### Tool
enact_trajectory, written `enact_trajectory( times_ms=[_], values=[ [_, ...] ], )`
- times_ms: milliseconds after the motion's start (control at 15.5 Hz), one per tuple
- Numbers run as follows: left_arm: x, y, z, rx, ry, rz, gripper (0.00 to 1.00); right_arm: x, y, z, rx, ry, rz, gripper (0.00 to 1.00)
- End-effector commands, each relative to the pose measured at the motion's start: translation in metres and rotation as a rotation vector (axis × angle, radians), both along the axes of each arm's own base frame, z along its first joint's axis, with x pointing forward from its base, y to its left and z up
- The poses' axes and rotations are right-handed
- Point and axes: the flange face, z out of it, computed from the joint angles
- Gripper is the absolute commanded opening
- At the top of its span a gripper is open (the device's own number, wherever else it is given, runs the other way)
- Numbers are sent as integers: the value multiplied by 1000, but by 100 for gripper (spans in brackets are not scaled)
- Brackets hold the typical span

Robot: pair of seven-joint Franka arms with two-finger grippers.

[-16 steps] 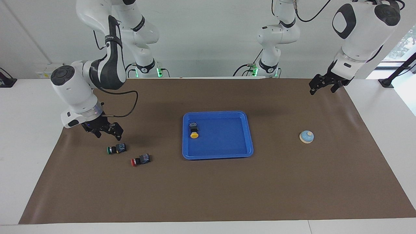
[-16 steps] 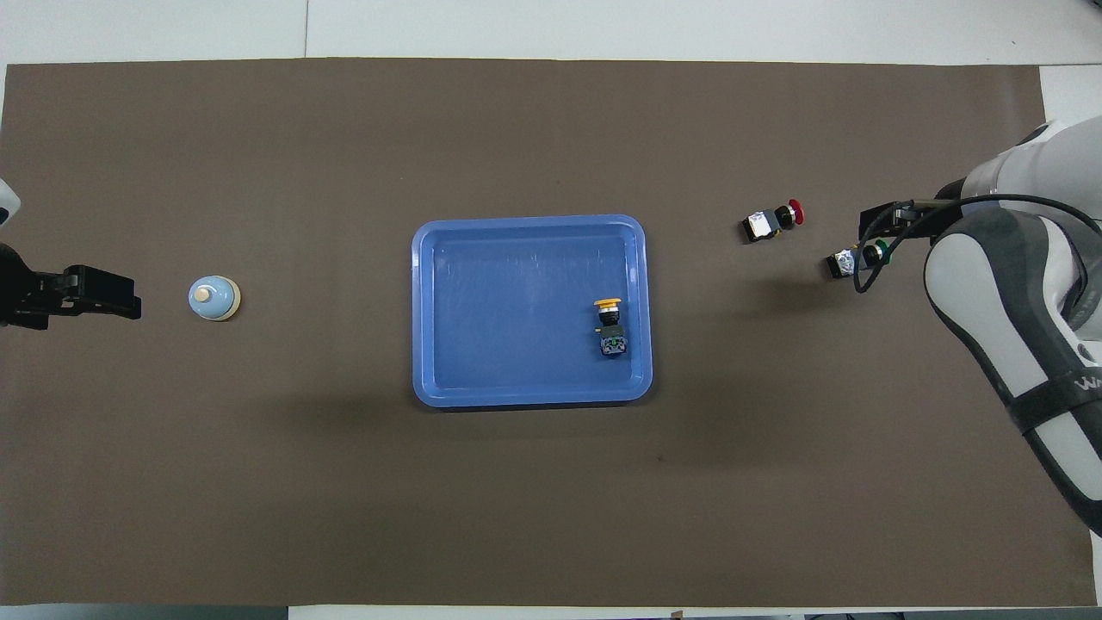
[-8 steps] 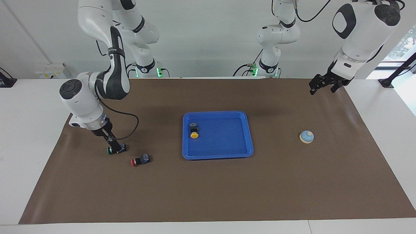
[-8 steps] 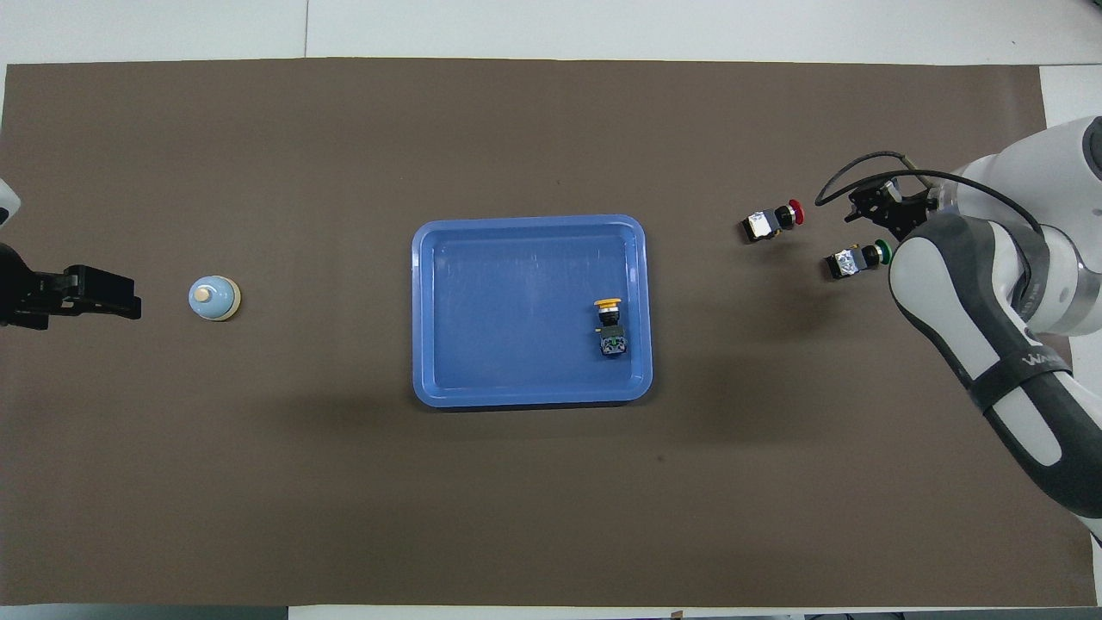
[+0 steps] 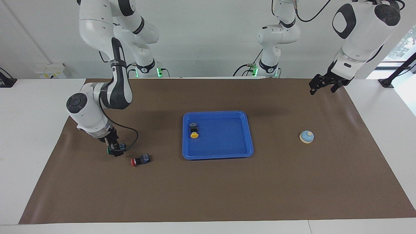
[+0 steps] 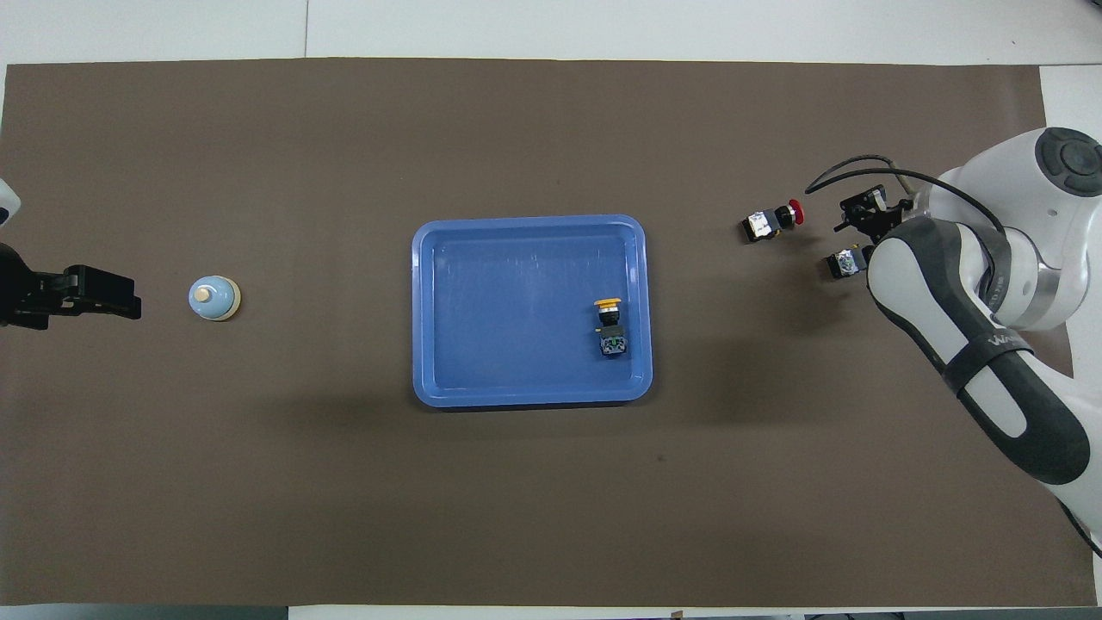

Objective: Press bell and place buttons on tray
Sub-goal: 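Move the right gripper to the green button and grasp it, then carry the green button into the tray beside the orange one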

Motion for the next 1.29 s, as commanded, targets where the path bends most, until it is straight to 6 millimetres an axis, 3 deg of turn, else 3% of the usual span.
enact_trajectory(
  times_ms=[0, 129, 387, 516, 644, 773, 902, 1096, 1160, 1225],
  values=[
    [-1, 1, 5, -4, -12, 5, 100, -5, -10, -5, 6, 0, -39, 93],
    [-1, 1, 5, -4, -12, 5, 100, -9, -9, -10, 7, 4, -33, 74],
    [-1, 1, 5, -4, -12, 5, 100, -15, -10, -17, 5, -6, -28, 51],
    [-1, 1, 5, -4, -12, 5, 100, -15, -9, -15, 9, 9, 8, 28],
    [-1, 1, 5, -4, -12, 6, 100, -10, -1, 7, 17, 29, 70, 16],
    [-1, 1, 5, -4, -12, 5, 100, 0, 14, 42, 29, 50, 108, 16],
    [-1, 1, 5, -4, -13, 6, 100, 1, 42, 76, 38, -2, 264, 17],
    [-1, 1, 5, -4, -12, 5, 100, -6, 91, 104, 70, -49, 490, 15],
    [-1, 1, 5, -4, -12, 5, 100, -10, 123, 111, 105, -59, 520, 5],
    [-1, 1, 5, -4, -12, 5, 100, -18, 156, 117, 122, -54, 558, 2]
  ],
)
